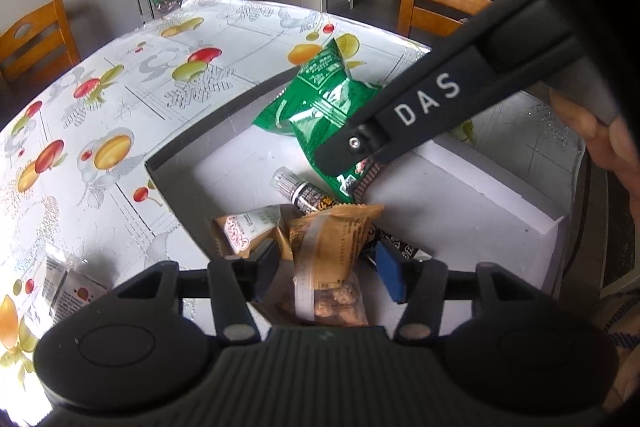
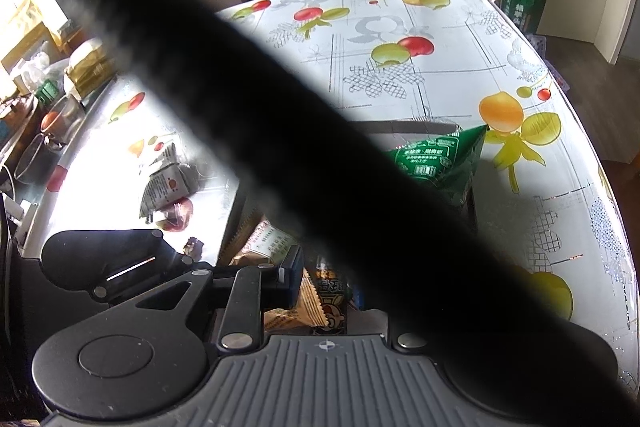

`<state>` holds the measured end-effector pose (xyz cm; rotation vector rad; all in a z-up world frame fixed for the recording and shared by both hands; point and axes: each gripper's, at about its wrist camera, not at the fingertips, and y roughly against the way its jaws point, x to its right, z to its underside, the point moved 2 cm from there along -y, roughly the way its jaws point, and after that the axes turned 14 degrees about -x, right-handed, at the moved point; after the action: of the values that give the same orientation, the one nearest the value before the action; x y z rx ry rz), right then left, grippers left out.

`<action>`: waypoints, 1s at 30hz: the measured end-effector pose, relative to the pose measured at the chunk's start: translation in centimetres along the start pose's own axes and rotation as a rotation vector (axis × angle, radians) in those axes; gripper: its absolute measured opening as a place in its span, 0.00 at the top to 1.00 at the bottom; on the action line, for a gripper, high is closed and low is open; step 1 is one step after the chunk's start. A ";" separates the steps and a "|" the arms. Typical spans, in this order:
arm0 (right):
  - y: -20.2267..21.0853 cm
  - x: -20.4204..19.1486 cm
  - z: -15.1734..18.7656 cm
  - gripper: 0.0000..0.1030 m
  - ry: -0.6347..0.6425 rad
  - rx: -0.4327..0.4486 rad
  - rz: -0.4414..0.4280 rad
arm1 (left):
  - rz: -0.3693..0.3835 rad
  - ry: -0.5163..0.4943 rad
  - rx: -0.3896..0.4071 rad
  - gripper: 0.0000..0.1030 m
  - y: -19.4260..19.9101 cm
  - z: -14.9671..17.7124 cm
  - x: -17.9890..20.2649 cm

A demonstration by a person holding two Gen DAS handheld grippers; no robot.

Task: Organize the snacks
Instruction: 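Lower the tan nut bag into the white box and open the left tool, then withdraw both tools from the box toward the orange snacks on the table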

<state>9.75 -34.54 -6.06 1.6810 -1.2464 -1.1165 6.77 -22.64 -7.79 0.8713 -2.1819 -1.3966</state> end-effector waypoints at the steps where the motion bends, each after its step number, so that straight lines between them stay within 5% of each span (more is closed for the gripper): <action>1: 0.1 -0.1 0.0 0.72 0.001 0.004 0.000 | -0.001 0.001 0.006 0.48 0.2 0.1 0.0; 6: 0.3 -1.1 -0.4 0.63 0.017 0.019 -0.010 | -0.019 0.036 0.030 0.48 1.3 0.8 -0.8; 30: -1.5 -9.7 -2.6 0.56 0.199 0.006 -0.069 | -0.158 0.300 0.022 0.48 5.5 7.4 -8.9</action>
<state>11.26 -24.61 -4.51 1.8035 -1.0754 -0.9592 6.99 -10.01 -5.91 1.2004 -1.9394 -1.2204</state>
